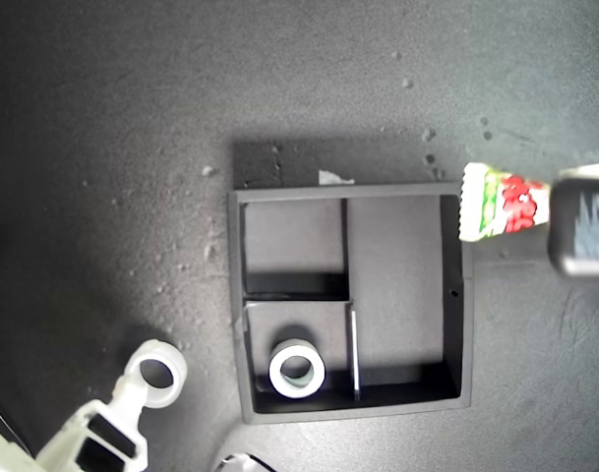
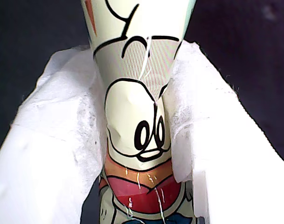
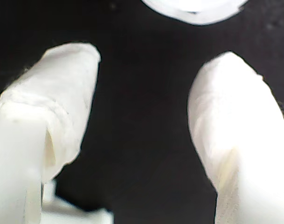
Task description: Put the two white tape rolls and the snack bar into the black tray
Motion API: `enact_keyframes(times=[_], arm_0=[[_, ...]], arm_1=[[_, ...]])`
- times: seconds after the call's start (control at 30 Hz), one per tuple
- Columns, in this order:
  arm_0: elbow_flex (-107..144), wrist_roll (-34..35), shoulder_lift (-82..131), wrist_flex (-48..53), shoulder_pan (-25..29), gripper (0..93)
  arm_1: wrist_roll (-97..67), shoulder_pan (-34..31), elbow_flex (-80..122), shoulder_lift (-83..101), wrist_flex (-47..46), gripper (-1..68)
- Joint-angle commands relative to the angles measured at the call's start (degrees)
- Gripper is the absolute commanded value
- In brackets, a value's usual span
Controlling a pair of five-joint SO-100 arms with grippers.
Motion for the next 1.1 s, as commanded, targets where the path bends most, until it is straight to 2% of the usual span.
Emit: enact_keyframes(times=[0.0,0.23,0.53,0.63,0.8,0.9,0.97,1.07], arm_0=[[-0.2,-1.7,-2.5,-1.8,0.3,15.5],[-3.1,-1.8,-9.9,-4.0,-0.6,16.0],[-9.9,-2.9,-17.8,-4.0,0.9,16.2],[-12.0,-3.5,-21.7,-4.0,0.7,15.8],[-13.5,-5.2,-28.1,-2.7,-0.4,10.6],[-20.7,-3.2,-33.9,-2.5,-0.4,11.6],[-29.7,-3.2,-39.2,2.0,-0.2,13.1],[-35.2,-3.2,-42.5,4.5,-0.6,10.7]], arm_1=[[-21.6,-0.4,-8.7,0.3,-2.2,-0.6],[-28.0,-6.2,-17.8,-6.6,3.9,-0.6],[-25.1,-7.6,-17.7,-9.9,3.8,-0.6],[-27.4,-9.2,-25.9,-19.0,5.6,-0.6],[-29.4,-11.1,-46.7,-43.1,14.8,-0.5],[-29.0,-11.9,-49.2,-50.5,15.3,-0.5],[-28.7,-12.0,-48.7,-52.5,15.3,-0.5],[-29.1,-12.4,-46.1,-53.1,13.6,-0.5]])
